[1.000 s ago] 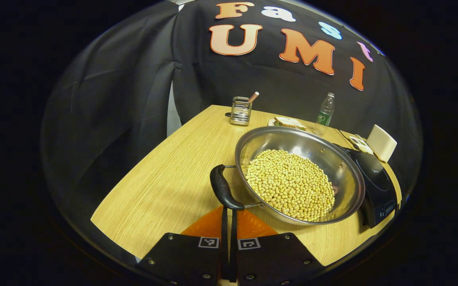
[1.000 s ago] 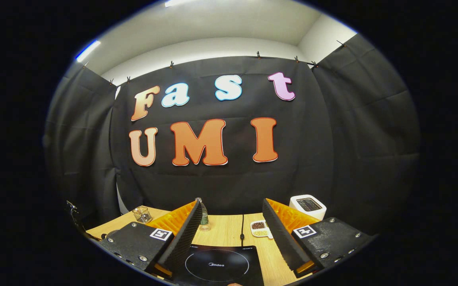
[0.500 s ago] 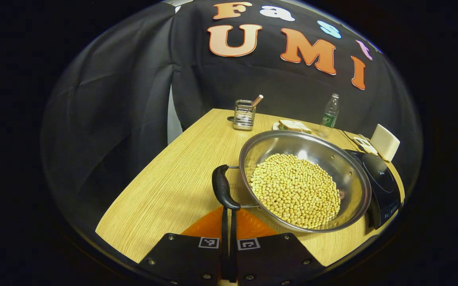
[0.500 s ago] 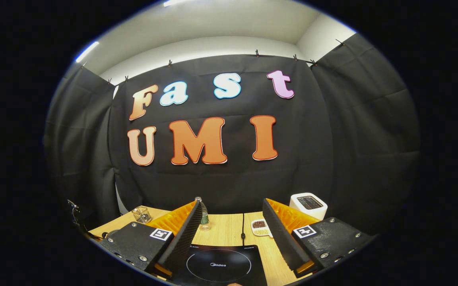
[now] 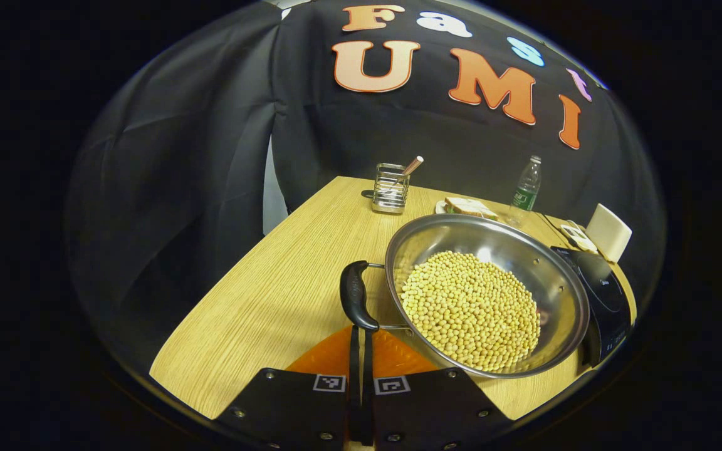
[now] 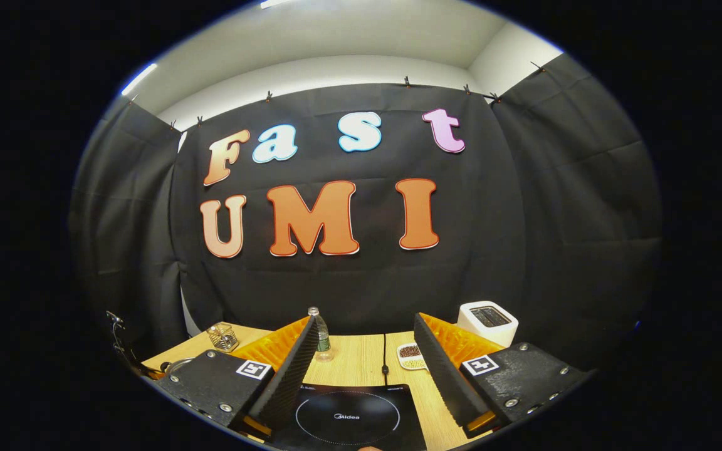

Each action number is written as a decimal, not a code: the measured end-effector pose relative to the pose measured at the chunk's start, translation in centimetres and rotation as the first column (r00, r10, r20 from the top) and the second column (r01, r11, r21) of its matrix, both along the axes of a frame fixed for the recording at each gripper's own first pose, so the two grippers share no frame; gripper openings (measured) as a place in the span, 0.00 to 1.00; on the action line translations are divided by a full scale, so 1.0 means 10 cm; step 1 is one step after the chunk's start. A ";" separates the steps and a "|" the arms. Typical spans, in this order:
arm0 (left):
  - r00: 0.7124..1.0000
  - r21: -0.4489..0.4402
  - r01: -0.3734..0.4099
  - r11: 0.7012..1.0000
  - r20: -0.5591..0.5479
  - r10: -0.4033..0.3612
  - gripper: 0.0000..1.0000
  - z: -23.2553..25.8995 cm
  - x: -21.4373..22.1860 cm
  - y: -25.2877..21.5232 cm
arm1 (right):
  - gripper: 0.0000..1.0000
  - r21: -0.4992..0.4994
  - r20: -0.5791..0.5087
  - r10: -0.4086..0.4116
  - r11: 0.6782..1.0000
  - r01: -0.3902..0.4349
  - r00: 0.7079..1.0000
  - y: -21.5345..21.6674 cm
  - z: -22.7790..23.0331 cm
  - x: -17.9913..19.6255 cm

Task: First push the handle of the pot to place it horizontally, then grasp the pot with both hands and set it on the induction cooktop.

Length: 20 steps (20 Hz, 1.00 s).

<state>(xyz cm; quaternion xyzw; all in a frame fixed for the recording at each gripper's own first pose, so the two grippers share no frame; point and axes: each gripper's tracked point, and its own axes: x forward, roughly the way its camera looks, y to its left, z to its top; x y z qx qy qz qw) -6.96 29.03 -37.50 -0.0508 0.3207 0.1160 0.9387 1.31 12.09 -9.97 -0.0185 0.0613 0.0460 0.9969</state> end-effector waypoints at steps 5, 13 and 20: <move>1.000 0.002 0.007 1.000 0.013 -0.007 0.02 -0.04 0.16 0.04 | 0.95 0.002 -0.014 -0.008 1.000 0.008 1.000 0.08 -0.15 -0.04; 0.998 -0.042 -0.005 0.999 0.055 0.008 0.01 -0.02 0.26 0.09 | 0.95 0.043 -0.057 0.021 0.999 -0.019 0.998 0.42 -0.47 -0.14; 0.982 0.051 -0.023 0.998 0.190 0.013 0.02 0.44 0.08 0.19 | 0.95 0.043 -0.118 0.022 0.999 -0.017 0.993 0.80 -0.93 -0.13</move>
